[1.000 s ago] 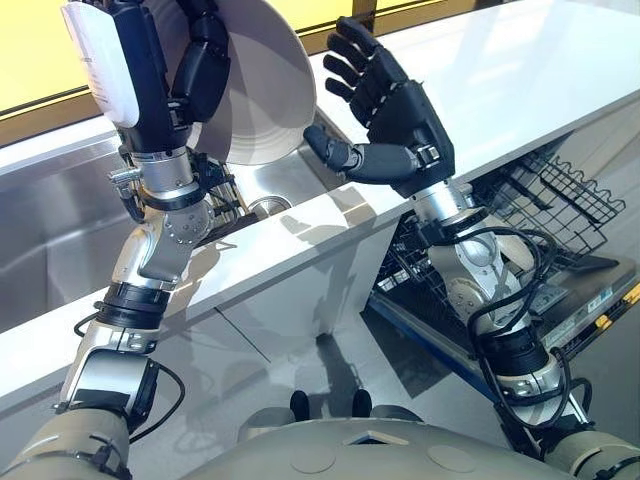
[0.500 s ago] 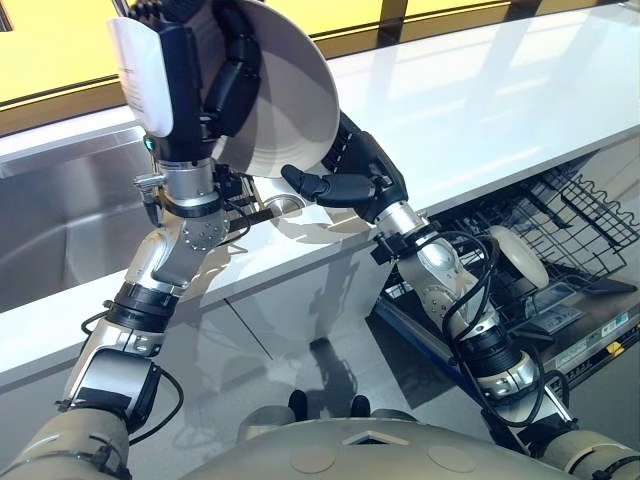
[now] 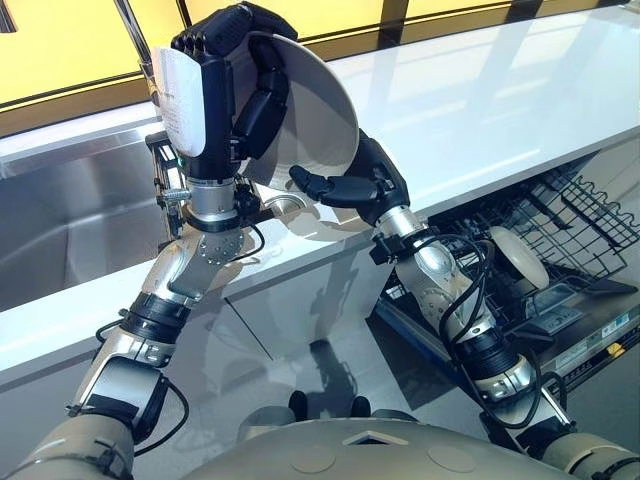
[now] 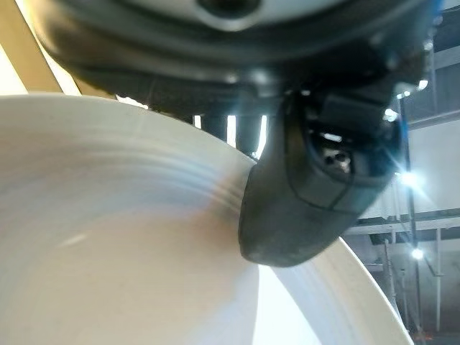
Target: Pick up plates and place into dishwasher.
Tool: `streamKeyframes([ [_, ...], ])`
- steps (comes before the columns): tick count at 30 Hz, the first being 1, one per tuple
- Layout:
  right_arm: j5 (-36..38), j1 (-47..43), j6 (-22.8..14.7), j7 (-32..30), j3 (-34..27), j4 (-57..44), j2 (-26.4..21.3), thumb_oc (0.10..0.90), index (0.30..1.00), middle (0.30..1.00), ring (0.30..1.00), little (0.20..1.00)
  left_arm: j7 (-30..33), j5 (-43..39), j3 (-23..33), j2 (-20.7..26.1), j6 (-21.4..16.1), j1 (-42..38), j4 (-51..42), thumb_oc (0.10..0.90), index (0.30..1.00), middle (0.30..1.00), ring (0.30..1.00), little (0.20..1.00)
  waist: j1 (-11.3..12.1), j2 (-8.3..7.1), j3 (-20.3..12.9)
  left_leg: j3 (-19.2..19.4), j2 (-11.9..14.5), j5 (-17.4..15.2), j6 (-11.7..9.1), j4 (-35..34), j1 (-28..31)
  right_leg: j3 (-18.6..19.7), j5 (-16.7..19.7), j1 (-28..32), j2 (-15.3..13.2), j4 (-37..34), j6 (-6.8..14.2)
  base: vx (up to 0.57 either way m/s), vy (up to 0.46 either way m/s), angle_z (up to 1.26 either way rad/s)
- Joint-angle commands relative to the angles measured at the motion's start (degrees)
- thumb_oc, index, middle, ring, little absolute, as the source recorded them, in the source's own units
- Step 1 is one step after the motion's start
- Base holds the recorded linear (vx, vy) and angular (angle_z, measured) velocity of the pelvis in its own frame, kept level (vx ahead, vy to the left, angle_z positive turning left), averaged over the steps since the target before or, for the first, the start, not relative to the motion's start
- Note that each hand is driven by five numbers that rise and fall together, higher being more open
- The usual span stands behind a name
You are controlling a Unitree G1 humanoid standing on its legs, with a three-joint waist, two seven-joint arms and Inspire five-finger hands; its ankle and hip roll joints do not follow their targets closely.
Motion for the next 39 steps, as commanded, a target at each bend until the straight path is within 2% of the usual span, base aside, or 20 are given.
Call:
streamKeyframes([
  [1, -2.2, -4.4, -10.3, -2.5, -4.7, -2.9, 4.1, 0.1, 0.3, 0.3, 0.3, 0.2, -0.3, -0.8, 0.7, -1.3, -6.1, -0.4, 2.7, 0.1, 0.3, 0.3, 0.3, 0.2, -0.3, 0.48, -5.1, 2.6, -0.3, -7.0, 0.5, 0.3, 2.1, -2.0, -7.4, 0.7, 1.6, 2.9, 2.0, 0.0, 0.0, 0.0],
  [6, -4.4, -3.5, -11.8, -4.0, -6.6, -2.5, 2.9, 0.1, 0.3, 0.3, 0.3, 0.2, -1.9, -5.2, 3.2, -1.9, -8.9, 2.3, 1.7, 0.1, 0.3, 0.3, 0.3, 0.2, -0.3, 0.69, -5.0, 2.5, -0.1, -6.9, 0.4, 0.3, 2.3, -1.9, -7.4, 0.8, 1.6, 2.9, 1.8, 0.03, -0.01, 0.0],
  [10, -5.0, -2.5, -13.5, -5.6, -8.7, -2.9, 3.1, 0.1, 0.3, 0.3, 0.3, 0.2, -10.2, -15.6, 5.1, -4.6, -10.9, 4.8, -1.4, 0.1, 0.3, 0.3, 0.3, 0.2, -0.1, 0.8, -4.8, 1.7, -0.1, -6.9, 0.4, 0.3, 2.5, -1.5, -7.6, 0.9, 1.7, 3.2, 1.7, 0.04, -0.016, 0.05],
  [12, -5.4, -2.3, -14.3, -6.8, -9.9, -3.7, 3.2, 0.1, 0.3, 0.3, 0.3, 0.2, -15.3, -21.4, 5.6, -5.8, -10.0, 6.3, -3.0, 0.1, 0.3, 0.3, 0.3, 0.2, 0.0, 0.94, -4.7, 1.4, 0.0, -7.0, 0.3, 0.3, 2.6, -1.5, -7.8, 0.9, 1.7, 3.3, 1.7, 0.03, -0.006, 0.07],
  [21, -9.0, -1.1, -18.6, -10.3, -13.7, -4.2, 1.0, 0.1, 0.3, 0.3, 0.3, 0.2, -27.3, -30.7, 6.6, -5.3, -6.8, 11.9, -4.0, 0.103, 0.302, 0.302, 0.302, 0.203, 0.7, 1.23, -4.1, 1.1, -0.1, -7.0, 0.2, 0.3, 3.0, -2.1, -7.7, 1.0, 1.6, 3.6, 1.7, 0.01, 0.009, 0.09],
  [22, -9.1, -1.0, -19.2, -10.5, -14.2, -3.8, 0.7, 0.1, 0.3, 0.3, 0.3, 0.2, -28.5, -31.1, 6.7, -5.1, -6.5, 12.4, -3.7, 0.251, 0.429, 0.429, 0.429, 0.351, 0.8, 1.25, -4.1, 1.1, 0.0, -7.0, 0.2, 0.3, 3.0, -2.2, -7.7, 1.0, 1.6, 3.6, 1.8, 0.0, 0.014, 0.09],
  [24, -9.0, -0.5, -20.0, -10.6, -15.0, -3.5, 0.1, 0.1, 0.3, 0.3, 0.3, 0.2, -30.4, -32.6, 7.0, -4.6, -6.2, 13.5, -2.9, 0.251, 0.429, 0.429, 0.429, 0.351, 0.9, 1.2, -4.2, 1.1, -0.1, -6.9, 0.2, 0.3, 3.0, -2.1, -7.5, 1.0, 1.7, 3.6, 1.8, 0.0, 0.008, 0.03],
  [27, -8.2, -0.3, -20.6, -10.8, -16.4, -3.0, -1.0, 0.1, 0.3, 0.3, 0.3, 0.2, -34.0, -36.3, 7.7, -4.2, -4.8, 14.9, -1.8, 0.322, 0.491, 0.491, 0.491, 0.422, 1.1, 1.18, -4.1, 1.2, 0.0, -6.9, 0.2, 0.3, 3.0, -2.2, -7.5, 0.9, 1.7, 3.6, 1.8, 0.0, 0.0, 0.0],
  [28, -8.1, -0.3, -21.0, -10.7, -16.8, -2.5, -1.2, 0.1, 0.3, 0.3, 0.3, 0.2, -35.5, -37.7, 7.8, -4.0, -3.8, 15.3, -1.5, 0.451, 0.601, 0.601, 0.601, 0.551, 1.2, 1.18, -4.1, 1.1, 0.0, -6.9, 0.2, 0.3, 3.0, -2.2, -7.5, 0.9, 1.7, 3.6, 1.8, 0.0, 0.0, 0.0],
  [29, -8.1, -0.3, -21.2, -10.7, -17.2, -2.3, -1.4, 0.1, 0.3, 0.3, 0.3, 0.2, -36.5, -39.3, 8.1, -4.0, -3.1, 15.6, -1.1, 0.8, 0.9, 0.9, 0.9, 0.9, 1.2, 1.15, -4.2, 1.1, 0.0, -6.9, 0.2, 0.3, 3.0, -2.2, -7.5, 0.9, 1.7, 3.6, 1.8, 0.0, 0.0, 0.0],
  [32, -9.0, -0.5, -21.5, -10.7, -18.0, -1.5, -2.4, 0.1, 0.3, 0.3, 0.3, 0.2, -39.8, -44.5, 9.0, -4.1, -0.9, 16.5, 0.6, 0.8, 0.9, 0.9, 0.9, 0.9, 1.4, 1.02, -4.3, 1.2, 0.0, -6.8, 0.2, 0.3, 2.8, -2.3, -7.3, 0.8, 1.8, 3.5, 2.0, 0.0, 0.0, 0.0],
  [39, -13.7, -1.8, -19.6, -11.4, -21.2, 0.3, -5.3, 0.1, 0.3, 0.3, 0.3, 0.2, -39.7, -49.7, 14.2, -3.9, 0.7, 16.6, 0.5, 0.8, 0.9, 0.9, 0.9, 0.9, 1.3, 0.73, -4.7, 1.4, 0.2, -6.6, 0.2, 0.3, 2.5, -2.0, -7.3, 0.6, 1.9, 3.3, 2.1, 0.0, 0.0, 0.0],
])
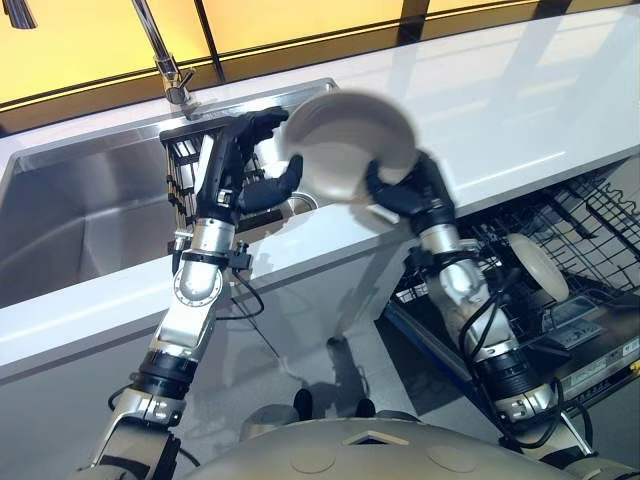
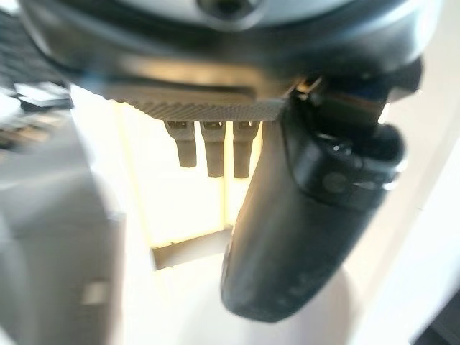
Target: Pick up plates and place into dishwasher.
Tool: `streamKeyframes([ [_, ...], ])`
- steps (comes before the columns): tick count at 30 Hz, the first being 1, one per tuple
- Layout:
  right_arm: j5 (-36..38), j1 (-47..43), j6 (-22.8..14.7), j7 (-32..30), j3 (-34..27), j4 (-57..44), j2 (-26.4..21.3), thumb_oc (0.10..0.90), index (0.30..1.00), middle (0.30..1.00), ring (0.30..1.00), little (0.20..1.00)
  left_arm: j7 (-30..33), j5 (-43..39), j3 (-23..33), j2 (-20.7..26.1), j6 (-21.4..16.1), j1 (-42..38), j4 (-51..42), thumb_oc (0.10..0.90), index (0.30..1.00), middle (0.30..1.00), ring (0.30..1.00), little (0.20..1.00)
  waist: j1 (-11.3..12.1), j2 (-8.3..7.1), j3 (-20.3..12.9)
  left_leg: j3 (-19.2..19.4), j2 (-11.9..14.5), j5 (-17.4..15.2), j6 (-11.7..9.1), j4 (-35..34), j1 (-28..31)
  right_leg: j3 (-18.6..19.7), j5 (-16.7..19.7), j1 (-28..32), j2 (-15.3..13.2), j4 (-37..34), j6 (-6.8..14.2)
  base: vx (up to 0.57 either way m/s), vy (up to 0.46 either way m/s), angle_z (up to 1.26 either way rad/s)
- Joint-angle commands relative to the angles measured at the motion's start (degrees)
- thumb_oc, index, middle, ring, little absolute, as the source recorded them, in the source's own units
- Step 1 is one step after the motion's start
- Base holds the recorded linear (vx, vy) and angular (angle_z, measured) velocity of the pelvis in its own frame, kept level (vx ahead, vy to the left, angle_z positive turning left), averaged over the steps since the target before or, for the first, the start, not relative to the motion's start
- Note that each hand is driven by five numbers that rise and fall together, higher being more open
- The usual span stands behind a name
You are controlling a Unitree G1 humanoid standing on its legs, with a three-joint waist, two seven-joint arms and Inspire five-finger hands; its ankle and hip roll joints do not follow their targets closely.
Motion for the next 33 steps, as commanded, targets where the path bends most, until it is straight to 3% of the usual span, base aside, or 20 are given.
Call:
streamKeyframes([
  [1, -1.5, -8.1, -8.3, -0.8, -4.7, -4.2, -1.9, 0.1, 0.3, 0.3, 0.3, 0.2, 1.4, -4.1, 5.7, 3.4, -3.8, -3.0, 0.4, 0.8, 0.9, 0.9, 0.9, 0.9, 0.7, -0.33, -5.3, 3.5, 0.4, -6.3, 0.1, 0.4, 2.4, -1.1, -5.5, -0.5, 1.9, 3.3, 1.7, -0.01, 0.003, -0.04],
  [13, -2.8, -8.3, -9.0, -3.8, -8.6, -2.9, -5.1, 0.1, 0.3, 0.3, 0.3, 0.2, 3.4, -1.5, 9.4, 5.2, -4.9, -4.1, 1.6, 0.8, 0.9, 0.9, 0.9, 0.9, 0.2, -0.82, -5.6, 3.5, 0.3, -6.6, 0.2, 0.4, 2.5, 0.0, -5.7, -0.5, 2.1, 3.3, 1.9, 0.0, 0.003, -0.02],
  [16, -13.2, -9.3, -10.5, -11.1, -9.9, -0.9, -8.3, 0.1, 0.3, 0.3, 0.3, 0.2, 4.5, 0.8, 10.0, 6.5, -5.4, -4.3, 2.6, 0.8, 0.9, 0.9, 0.9, 0.9, 0.0, -1.0, -5.7, 3.6, 0.2, -6.6, 0.2, 0.4, 2.4, 0.4, -5.6, -0.6, 2.3, 3.3, 2.0, 0.0, 0.0, 0.0],
  [18, -15.6, -9.5, -10.5, -13.5, -10.6, -0.1, -9.8, 0.1, 0.3, 0.3, 0.3, 0.2, 4.9, 2.1, 10.3, 7.2, -5.5, -4.4, 2.9, 0.8, 0.9, 0.9, 0.9, 0.9, 0.0, -1.02, -5.7, 3.7, 0.2, -6.7, 0.2, 0.4, 2.4, 0.5, -5.5, -0.6, 2.3, 3.3, 2.0, 0.0, 0.0, 0.0],
  [22, -23.6, -8.4, -7.1, -20.8, -15.1, 3.7, -15.7, 0.1, 0.3, 0.3, 0.3, 0.2, 5.3, 3.7, 12.4, 10.2, -4.8, -4.6, 3.9, 0.8, 0.9, 0.9, 0.9, 0.9, -0.5, -1.1, -5.7, 4.0, 0.1, -6.8, 0.2, 0.4, 2.4, 1.2, -5.4, -0.6, 2.4, 3.5, 2.3, 0.01, 0.022, -0.02],
  [28, -25.2, -2.8, -3.3, -26.4, -23.9, 6.2, -19.3, 0.1, 0.3, 0.3, 0.3, 0.2, 4.6, 0.6, 17.9, 12.2, -2.8, -3.4, 3.8, 0.8, 0.9, 0.9, 0.9, 0.9, -1.6, -0.91, -5.5, 4.5, 0.0, -6.6, 0.5, 0.4, 2.0, 2.2, -5.2, -1.3, 2.3, 3.8, 2.5, -0.01, 0.03, -0.1],
  [33, -26.4, 4.0, -1.6, -21.3, -29.5, 7.0, -17.9, 0.1, 0.3, 0.3, 0.3, 0.2, 0.6, -1.6, 23.1, 11.5, -4.1, -0.4, 3.3, 0.8, 0.9, 0.9, 0.9, 0.9, -2.9, -0.57, -5.3, 5.6, -0.1, -6.8, 0.9, 0.4, 1.8, 3.6, -4.7, -2.2, 2.0, 4.0, 2.9, -0.02, 0.044, -0.16],
])
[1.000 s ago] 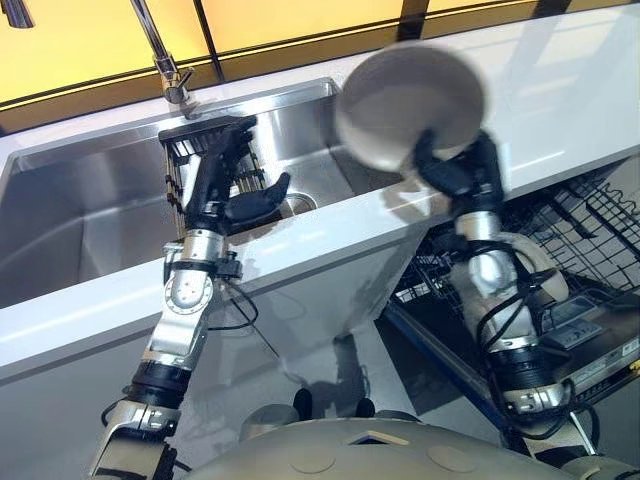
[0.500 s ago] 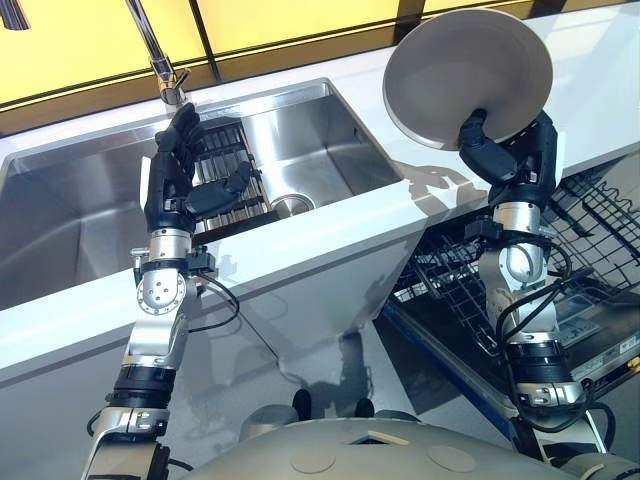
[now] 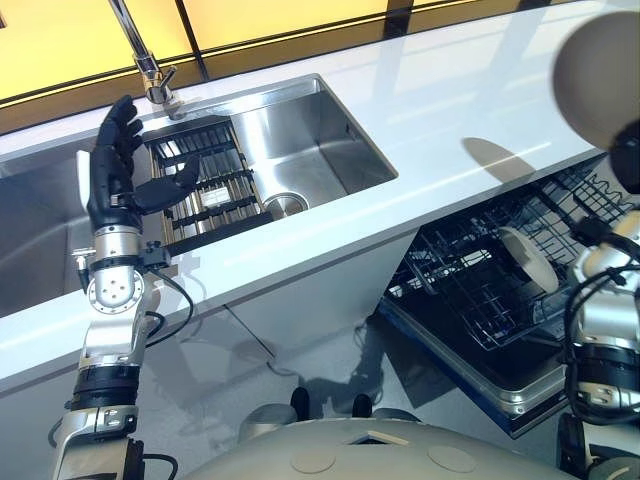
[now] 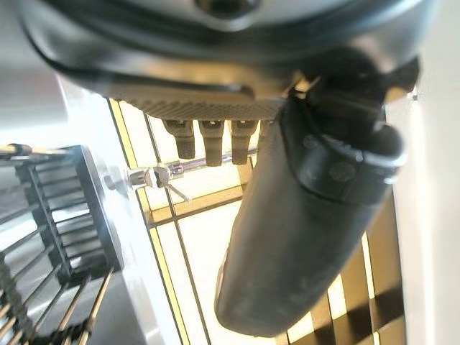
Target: Pick up plates and place into dishwasher.
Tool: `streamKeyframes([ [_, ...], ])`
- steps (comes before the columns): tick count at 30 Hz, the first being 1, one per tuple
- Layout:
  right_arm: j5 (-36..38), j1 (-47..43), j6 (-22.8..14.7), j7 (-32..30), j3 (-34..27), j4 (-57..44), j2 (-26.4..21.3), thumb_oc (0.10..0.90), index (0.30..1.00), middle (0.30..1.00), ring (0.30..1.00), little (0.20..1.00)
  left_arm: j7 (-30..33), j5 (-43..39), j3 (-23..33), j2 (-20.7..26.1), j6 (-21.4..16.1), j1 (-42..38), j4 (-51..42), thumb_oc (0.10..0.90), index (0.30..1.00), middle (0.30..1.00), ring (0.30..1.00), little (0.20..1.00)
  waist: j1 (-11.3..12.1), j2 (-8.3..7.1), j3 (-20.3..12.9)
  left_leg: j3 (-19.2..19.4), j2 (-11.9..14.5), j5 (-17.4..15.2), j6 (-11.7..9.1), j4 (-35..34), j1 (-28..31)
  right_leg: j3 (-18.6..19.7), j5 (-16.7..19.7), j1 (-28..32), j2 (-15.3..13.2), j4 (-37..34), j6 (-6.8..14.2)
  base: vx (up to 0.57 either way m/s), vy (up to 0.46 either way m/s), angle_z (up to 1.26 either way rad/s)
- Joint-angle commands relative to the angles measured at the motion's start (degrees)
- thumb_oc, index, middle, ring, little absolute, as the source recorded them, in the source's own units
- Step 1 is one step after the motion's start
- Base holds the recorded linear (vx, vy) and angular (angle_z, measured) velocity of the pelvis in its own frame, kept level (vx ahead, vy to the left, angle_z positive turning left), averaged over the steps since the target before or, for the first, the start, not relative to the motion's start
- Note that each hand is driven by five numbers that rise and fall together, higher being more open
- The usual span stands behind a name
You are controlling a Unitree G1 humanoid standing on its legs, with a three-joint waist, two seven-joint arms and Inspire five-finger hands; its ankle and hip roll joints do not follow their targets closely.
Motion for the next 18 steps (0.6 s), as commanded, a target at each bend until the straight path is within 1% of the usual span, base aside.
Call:
streamKeyframes([
  [1, -4.4, -0.5, -2.7, 3.0, -2.3, -1.8, -4.6, 0.1, 0.3, 0.3, 0.3, 0.2, -2.2, -1.8, 3.5, 4.8, -6.3, -2.4, 0.0, 0.8, 0.9, 0.9, 0.9, 0.9, -1.4, 0.11, -5.6, 2.5, -0.3, -6.0, 0.5, 0.3, 1.4, -0.6, -4.7, -1.2, 1.8, 4.0, 2.9, -0.02, 0.046, -0.17],
  [3, -5.5, 2.0, -1.6, 8.2, -2.5, -1.4, -3.3, 0.1, 0.3, 0.3, 0.3, 0.2, -3.1, -0.6, 5.2, 4.5, -7.2, -0.9, -0.3, 0.8, 0.9, 0.9, 0.9, 0.9, -2.0, 0.11, -5.3, 3.0, -0.4, -6.0, 0.7, 0.3, 1.2, -0.1, -4.3, -1.8, 1.7, 4.4, 3.0, -0.01, 0.056, -0.19],
  [5, -6.3, 3.3, -1.0, 12.0, -1.8, -1.1, -2.7, 0.1, 0.3, 0.3, 0.3, 0.2, -3.2, -0.3, 6.0, 4.5, -7.6, -0.3, -0.3, 0.8, 0.9, 0.9, 0.9, 0.9, -2.3, 0.1, -5.1, 3.3, -0.4, -6.2, 0.8, 0.3, 1.4, 0.1, -4.4, -1.8, 1.6, 4.4, 3.1, 0.0, 0.052, -0.19],
  [7, -8.0, 4.7, -0.1, 16.9, -0.1, -0.3, -2.2, 0.1, 0.3, 0.3, 0.3, 0.2, -3.2, 0.2, 6.8, 5.1, -8.3, 0.3, -0.3, 0.8, 0.9, 0.9, 0.9, 0.9, -2.8, 0.11, -4.7, 3.6, -0.5, -6.2, 0.9, 0.3, 1.4, 0.3, -4.2, -2.1, 1.5, 4.6, 3.2, -0.01, 0.049, -0.19],
  [9, -9.0, 5.7, 0.9, 19.7, 1.7, -0.3, -2.0, 0.1, 0.3, 0.3, 0.3, 0.2, -2.8, 0.3, 7.2, 5.6, -8.8, 0.6, -0.7, 0.8, 0.9, 0.9, 0.9, 0.9, -3.0, 0.1, -4.4, 3.9, -0.5, -6.2, 1.0, 0.3, 1.2, 0.4, -4.2, -2.4, 1.4, 4.7, 3.2, -0.02, 0.049, -0.12],
  [12, -11.6, 6.4, 2.6, 22.7, 4.4, -0.9, -1.6, 0.1, 0.3, 0.3, 0.3, 0.2, -1.6, 0.9, 6.8, 6.1, -9.7, 0.5, -1.0, 0.8, 0.9, 0.9, 0.9, 0.9, -3.3, 0.1, -4.0, 4.3, -0.5, -6.1, 1.1, 0.3, 1.2, 0.4, -4.1, -2.7, 1.2, 5.0, 3.4, -0.01, 0.044, -0.08],
  [15, -13.7, 6.8, 4.7, 24.4, 6.7, -1.9, -1.8, 0.1, 0.3, 0.3, 0.3, 0.2, -0.6, 1.5, 6.1, 6.3, -9.7, 0.4, -1.6, 0.8, 0.9, 0.9, 0.9, 0.9, -3.4, 0.06, -3.8, 4.4, -0.6, -6.1, 1.2, 0.3, 1.2, 0.2, -3.9, -2.9, 0.9, 5.1, 3.6, -0.01, 0.038, -0.05],
  [18, -15.8, 6.6, 6.3, 24.7, 9.1, -2.3, -2.2, 0.1, 0.3, 0.3, 0.3, 0.2, 0.0, 1.6, 5.3, 6.2, -10.0, 0.4, -1.3, 0.8, 0.9, 0.9, 0.9, 0.9, -3.2, -0.04, -3.5, 4.4, -0.8, -6.1, 1.4, 0.3, 1.2, 0.1, -3.7, -3.0, 0.7, 5.3, 3.8, 0.0, 0.01, -0.01],
])
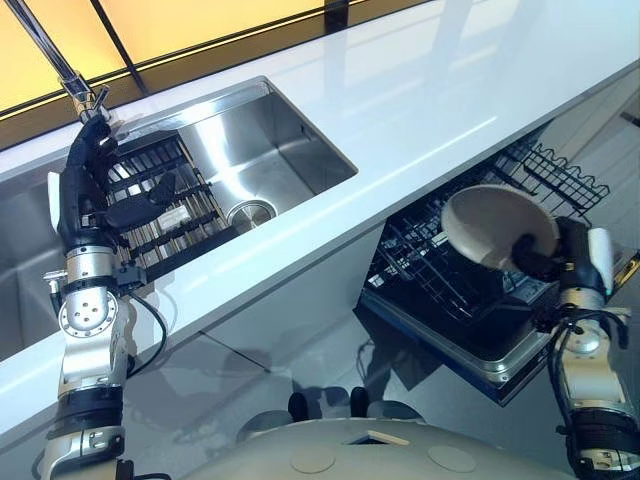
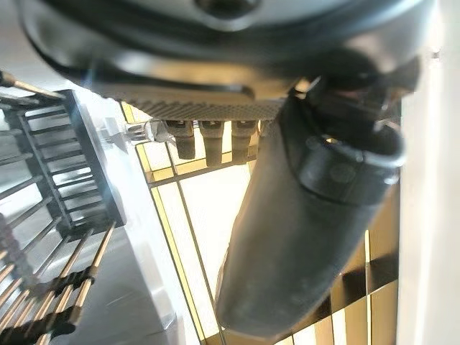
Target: Pick up plates and place into dishwasher.
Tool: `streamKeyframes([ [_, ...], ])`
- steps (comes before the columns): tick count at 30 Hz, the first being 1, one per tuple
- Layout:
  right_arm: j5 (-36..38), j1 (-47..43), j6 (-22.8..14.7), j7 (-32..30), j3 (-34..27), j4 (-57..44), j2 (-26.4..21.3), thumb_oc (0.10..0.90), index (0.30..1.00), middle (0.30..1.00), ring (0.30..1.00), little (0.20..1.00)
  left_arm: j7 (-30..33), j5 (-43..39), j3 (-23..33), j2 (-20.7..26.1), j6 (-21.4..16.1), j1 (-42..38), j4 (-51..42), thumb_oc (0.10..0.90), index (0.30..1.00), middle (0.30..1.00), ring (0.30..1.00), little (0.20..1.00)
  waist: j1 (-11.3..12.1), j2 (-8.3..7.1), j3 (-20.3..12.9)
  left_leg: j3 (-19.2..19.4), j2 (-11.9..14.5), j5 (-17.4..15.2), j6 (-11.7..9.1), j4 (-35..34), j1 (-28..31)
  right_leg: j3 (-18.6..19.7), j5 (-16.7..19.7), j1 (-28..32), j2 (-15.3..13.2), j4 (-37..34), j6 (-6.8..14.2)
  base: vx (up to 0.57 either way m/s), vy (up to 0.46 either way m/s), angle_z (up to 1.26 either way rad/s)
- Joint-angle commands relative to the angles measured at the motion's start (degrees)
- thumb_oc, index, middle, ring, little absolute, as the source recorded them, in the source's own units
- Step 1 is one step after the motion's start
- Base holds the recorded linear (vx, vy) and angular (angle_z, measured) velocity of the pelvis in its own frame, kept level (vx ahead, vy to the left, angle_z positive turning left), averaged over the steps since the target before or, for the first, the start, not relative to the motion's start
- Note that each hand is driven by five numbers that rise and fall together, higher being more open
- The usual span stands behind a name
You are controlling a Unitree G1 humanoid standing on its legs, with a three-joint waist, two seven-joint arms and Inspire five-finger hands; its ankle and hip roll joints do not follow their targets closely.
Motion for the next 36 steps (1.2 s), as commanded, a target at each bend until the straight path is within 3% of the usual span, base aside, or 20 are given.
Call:
streamKeyframes([
  [1, -3.6, -6.0, -1.5, -1.7, -1.4, -5.4, -4.6, 0.1, 0.3, 0.3, 0.3, 0.2, 2.8, 1.4, 2.2, 6.2, -7.6, -3.5, -1.4, 0.8, 0.9, 0.9, 0.9, 0.9, 0.2, -0.01, -3.5, 1.0, -1.2, -4.9, 1.2, 0.4, 0.6, -3.2, -3.5, -2.2, 0.4, 5.3, 3.6, 0.0, 0.0, 0.0],
  [7, -9.7, -6.8, 9.7, 2.1, 5.4, -1.7, -4.2, 0.1, 0.3, 0.3, 0.3, 0.2, 2.9, 1.4, 0.4, 5.4, -8.5, -2.6, -1.2, 0.8, 0.9, 0.9, 0.9, 0.9, 1.3, -0.26, -3.3, 0.8, -1.5, -5.3, 1.6, 0.4, 1.0, -3.8, -3.5, -1.9, -0.2, 5.4, 4.0, 0.03, 0.036, 0.01],
  [12, -9.4, -9.0, 17.7, -2.0, 9.6, 5.3, -2.4, 0.1, 0.3, 0.3, 0.3, 0.2, 2.7, 1.4, -1.5, 4.8, -8.5, -2.4, -1.4, 0.8, 0.9, 0.9, 0.9, 0.9, 2.4, -0.13, -2.6, 0.4, -1.7, -5.0, 1.7, 0.4, 1.5, -4.8, -2.9, -1.6, -0.7, 5.5, 4.2, 0.04, 0.031, 0.01],
  [17, -7.1, -11.5, 21.6, -5.4, 10.9, 13.1, -1.5, 0.1, 0.3, 0.3, 0.3, 0.2, 1.3, 1.2, -2.5, 4.7, -7.3, -2.6, -1.7, 0.8, 0.9, 0.9, 0.9, 0.9, 3.7, 0.34, -2.2, 0.0, -1.8, -4.9, 1.8, 0.4, 2.0, -5.7, -2.7, -1.2, -1.3, 5.8, 4.3, 0.05, 0.028, 0.06],
  [21, -6.8, -12.6, 23.8, -2.7, 12.0, 18.0, -1.6, 0.1, 0.3, 0.3, 0.3, 0.2, 0.0, 0.7, -2.3, 5.0, -5.4, -2.4, -2.9, 0.8, 0.9, 0.9, 0.9, 0.9, 4.6, 0.62, -1.9, -0.3, -1.9, -4.8, 2.0, 0.4, 2.4, -6.3, -2.5, -1.1, -1.9, 6.5, 4.6, 0.04, 0.024, 0.15],
  [22, -6.8, -12.8, 23.6, -1.7, 12.4, 18.6, -1.4, 0.1, 0.3, 0.3, 0.3, 0.2, -0.4, 0.8, -2.0, 4.9, -4.9, -2.3, -3.2, 0.8, 0.9, 0.9, 0.9, 0.9, 4.8, 0.62, -1.9, -0.3, -1.9, -4.8, 2.0, 0.4, 2.4, -6.5, -2.4, -1.1, -2.0, 6.7, 4.5, 0.03, 0.015, 0.17],
  [23, -6.3, -13.0, 23.1, -1.1, 12.9, 18.7, -1.3, 0.8, 0.9, 0.9, 0.9, 0.9, -0.7, 0.5, -2.0, 5.1, -5.0, -2.2, -3.1, 0.8, 0.9, 0.9, 0.9, 0.9, 4.9, 0.63, -1.9, -0.4, -1.9, -4.7, 2.0, 0.4, 2.5, -6.7, -2.4, -1.0, -2.1, 6.7, 4.5, 0.02, 0.01, 0.07],
  [26, -3.0, -13.3, 20.3, -1.5, 13.5, 15.8, -0.8, 0.8, 0.9, 0.9, 0.9, 0.9, -1.0, 0.3, -1.9, 5.2, -4.7, -1.9, -3.2, 0.8, 0.9, 0.9, 0.9, 0.9, 5.2, 0.56, -1.7, -0.8, -1.9, -4.6, 2.1, 0.4, 2.7, -6.9, -2.0, -1.0, -2.3, 7.2, 4.6, 0.0, 0.0, 0.0],
  [30, 0.0, -14.4, 12.1, -11.0, 11.3, 5.9, 0.3, 0.8, 0.9, 0.9, 0.9, 0.9, -0.5, 1.7, -2.4, 4.7, -4.5, -3.0, -2.4, 0.8, 0.9, 0.9, 0.9, 0.9, 5.0, 0.43, -1.8, -0.9, -1.9, -4.3, 2.5, 0.4, 2.3, -6.8, -1.5, -1.6, -2.3, 7.3, 4.6, 0.0, 0.0, 0.0],
  [36, 0.3, -13.0, 0.2, -19.6, 4.9, -4.1, 0.2, 0.8, 0.9, 0.9, 0.9, 0.9, -0.7, 1.1, -0.9, 4.7, -3.4, -2.7, -2.7, 0.8, 0.9, 0.9, 0.9, 0.9, 3.9, 0.65, -2.2, -0.5, -1.9, -4.6, 2.7, 0.4, 2.1, -5.9, -2.1, -1.6, -1.7, 6.6, 4.7, 0.0, -0.004, -0.01],
])
